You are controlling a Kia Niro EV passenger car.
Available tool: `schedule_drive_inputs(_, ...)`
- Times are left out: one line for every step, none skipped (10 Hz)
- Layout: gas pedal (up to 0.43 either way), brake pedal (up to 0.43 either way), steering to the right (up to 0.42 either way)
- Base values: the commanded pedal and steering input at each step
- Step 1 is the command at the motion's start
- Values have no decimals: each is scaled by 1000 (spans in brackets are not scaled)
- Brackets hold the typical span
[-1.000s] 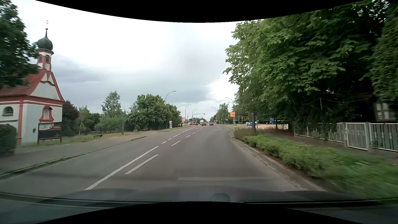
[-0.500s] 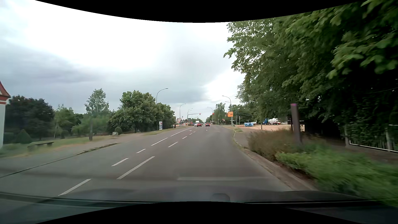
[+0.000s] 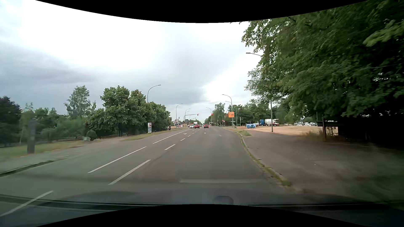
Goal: Follow the waypoints while adhering to traffic rules and regulations
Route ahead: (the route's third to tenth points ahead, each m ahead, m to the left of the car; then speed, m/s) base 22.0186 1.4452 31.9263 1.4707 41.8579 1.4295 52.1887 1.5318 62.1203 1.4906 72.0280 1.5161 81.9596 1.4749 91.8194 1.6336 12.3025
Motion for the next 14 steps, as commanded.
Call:
schedule_drive_inputs(87,0,17)
schedule_drive_inputs(87,0,15)
schedule_drive_inputs(87,0,15)
schedule_drive_inputs(98,0,16)
schedule_drive_inputs(98,0,17)
schedule_drive_inputs(87,0,18)
schedule_drive_inputs(79,0,18)
schedule_drive_inputs(79,0,18)
schedule_drive_inputs(79,0,17)
schedule_drive_inputs(79,0,16)
schedule_drive_inputs(79,0,8)
schedule_drive_inputs(79,0,-12)
schedule_drive_inputs(79,0,-39)
schedule_drive_inputs(79,0,-47)
